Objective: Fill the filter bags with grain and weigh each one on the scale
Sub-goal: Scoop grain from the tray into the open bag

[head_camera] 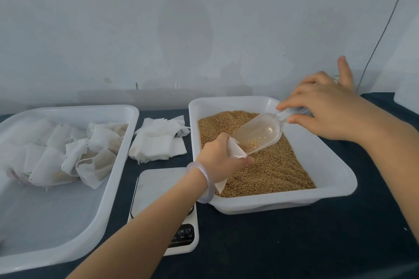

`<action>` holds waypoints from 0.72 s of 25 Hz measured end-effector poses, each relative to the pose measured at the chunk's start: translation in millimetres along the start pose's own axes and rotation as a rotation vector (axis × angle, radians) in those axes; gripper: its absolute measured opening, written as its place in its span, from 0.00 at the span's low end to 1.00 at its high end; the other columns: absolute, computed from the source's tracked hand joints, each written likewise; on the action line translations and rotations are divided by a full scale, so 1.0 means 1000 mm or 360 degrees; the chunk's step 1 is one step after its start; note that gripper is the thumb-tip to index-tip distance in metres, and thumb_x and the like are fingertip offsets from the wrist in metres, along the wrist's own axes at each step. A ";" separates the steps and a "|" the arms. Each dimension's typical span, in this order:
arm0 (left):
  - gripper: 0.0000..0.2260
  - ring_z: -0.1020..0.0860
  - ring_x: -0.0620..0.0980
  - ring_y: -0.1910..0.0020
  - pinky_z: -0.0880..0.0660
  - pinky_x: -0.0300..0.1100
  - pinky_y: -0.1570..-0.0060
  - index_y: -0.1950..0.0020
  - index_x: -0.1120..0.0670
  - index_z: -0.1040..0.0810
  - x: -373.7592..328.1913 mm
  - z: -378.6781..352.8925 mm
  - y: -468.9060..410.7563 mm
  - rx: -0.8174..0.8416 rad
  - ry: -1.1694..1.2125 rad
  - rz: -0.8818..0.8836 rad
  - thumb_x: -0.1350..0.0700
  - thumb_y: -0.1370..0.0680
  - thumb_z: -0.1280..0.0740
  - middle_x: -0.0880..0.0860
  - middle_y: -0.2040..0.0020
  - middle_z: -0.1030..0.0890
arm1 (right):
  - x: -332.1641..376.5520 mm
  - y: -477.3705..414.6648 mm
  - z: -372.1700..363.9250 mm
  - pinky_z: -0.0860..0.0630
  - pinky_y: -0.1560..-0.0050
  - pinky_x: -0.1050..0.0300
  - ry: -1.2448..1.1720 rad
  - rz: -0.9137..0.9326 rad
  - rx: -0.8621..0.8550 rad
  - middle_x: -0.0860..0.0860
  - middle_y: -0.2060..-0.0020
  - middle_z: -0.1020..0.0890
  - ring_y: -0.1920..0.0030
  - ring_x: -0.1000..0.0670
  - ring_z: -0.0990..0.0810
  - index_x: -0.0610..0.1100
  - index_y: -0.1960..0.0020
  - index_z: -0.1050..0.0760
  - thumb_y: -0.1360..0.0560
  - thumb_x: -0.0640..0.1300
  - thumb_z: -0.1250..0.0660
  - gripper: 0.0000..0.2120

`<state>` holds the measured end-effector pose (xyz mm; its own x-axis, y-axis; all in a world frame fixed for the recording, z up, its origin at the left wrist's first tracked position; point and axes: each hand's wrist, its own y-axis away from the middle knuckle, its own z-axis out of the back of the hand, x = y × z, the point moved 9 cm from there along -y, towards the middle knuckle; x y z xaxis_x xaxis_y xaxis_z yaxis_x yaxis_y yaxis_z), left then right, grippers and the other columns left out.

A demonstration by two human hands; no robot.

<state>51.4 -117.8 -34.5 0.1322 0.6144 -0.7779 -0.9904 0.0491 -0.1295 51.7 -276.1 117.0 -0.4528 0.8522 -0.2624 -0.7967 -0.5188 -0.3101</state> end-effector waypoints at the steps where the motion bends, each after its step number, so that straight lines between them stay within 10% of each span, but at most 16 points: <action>1: 0.21 0.22 0.43 0.60 0.26 0.37 0.66 0.47 0.48 0.31 -0.001 0.001 0.001 -0.0017 0.0044 -0.0006 0.39 0.31 0.29 0.44 0.55 0.24 | -0.001 0.000 0.003 0.72 0.33 0.37 -0.0005 0.0010 -0.0026 0.58 0.46 0.23 0.34 0.53 0.39 0.62 0.40 0.25 0.25 0.55 0.37 0.14; 12: 0.14 0.23 0.42 0.64 0.29 0.30 0.71 0.50 0.50 0.31 0.007 0.013 0.005 -0.0174 0.0349 0.0075 0.47 0.28 0.30 0.48 0.57 0.22 | -0.050 0.013 -0.037 0.55 0.30 0.44 -0.0392 -0.0247 0.0014 0.57 0.45 0.22 0.39 0.50 0.30 0.62 0.42 0.25 0.24 0.53 0.36 0.12; 18: 0.14 0.24 0.42 0.66 0.31 0.27 0.74 0.52 0.47 0.33 0.006 0.016 0.007 -0.0226 0.0418 0.0050 0.51 0.29 0.28 0.47 0.59 0.23 | -0.048 0.017 -0.097 0.60 0.31 0.40 0.0157 -0.0234 0.0319 0.60 0.42 0.25 0.35 0.51 0.34 0.66 0.39 0.28 0.23 0.57 0.40 0.13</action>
<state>45.1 -100.5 -30.2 0.1261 0.3883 -0.9128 -0.9809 -0.0887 -0.1733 98.4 -332.1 35.6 -0.2930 0.9014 -0.3188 -0.9188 -0.3577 -0.1670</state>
